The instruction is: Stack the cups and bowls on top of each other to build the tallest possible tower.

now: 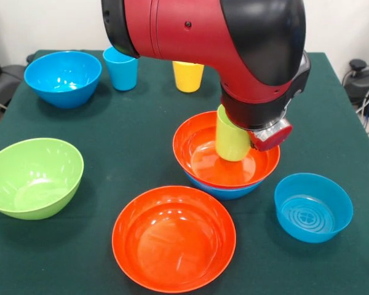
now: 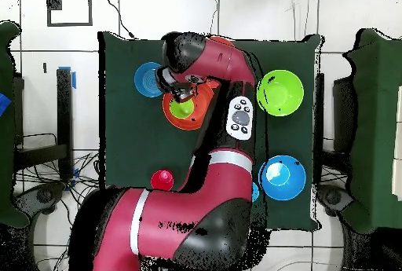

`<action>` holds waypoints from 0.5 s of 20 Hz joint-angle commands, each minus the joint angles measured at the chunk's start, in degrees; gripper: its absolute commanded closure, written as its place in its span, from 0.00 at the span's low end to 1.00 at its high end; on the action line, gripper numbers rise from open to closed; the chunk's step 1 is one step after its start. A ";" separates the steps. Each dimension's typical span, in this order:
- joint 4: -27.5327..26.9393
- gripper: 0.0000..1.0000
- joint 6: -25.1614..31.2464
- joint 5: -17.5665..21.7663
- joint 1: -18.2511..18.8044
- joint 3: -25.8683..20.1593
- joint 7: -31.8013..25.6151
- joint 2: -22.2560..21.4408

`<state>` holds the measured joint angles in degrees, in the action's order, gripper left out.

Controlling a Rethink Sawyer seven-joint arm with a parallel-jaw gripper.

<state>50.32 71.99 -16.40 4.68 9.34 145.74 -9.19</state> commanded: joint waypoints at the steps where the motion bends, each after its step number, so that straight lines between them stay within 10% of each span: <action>1: -1.01 1.00 -2.14 2.91 -0.57 -4.04 -1.28 0.36; 10: -0.78 1.00 -2.83 3.03 -0.59 -4.06 -1.54 0.32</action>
<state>50.32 71.99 -16.40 4.68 9.35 145.74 -9.19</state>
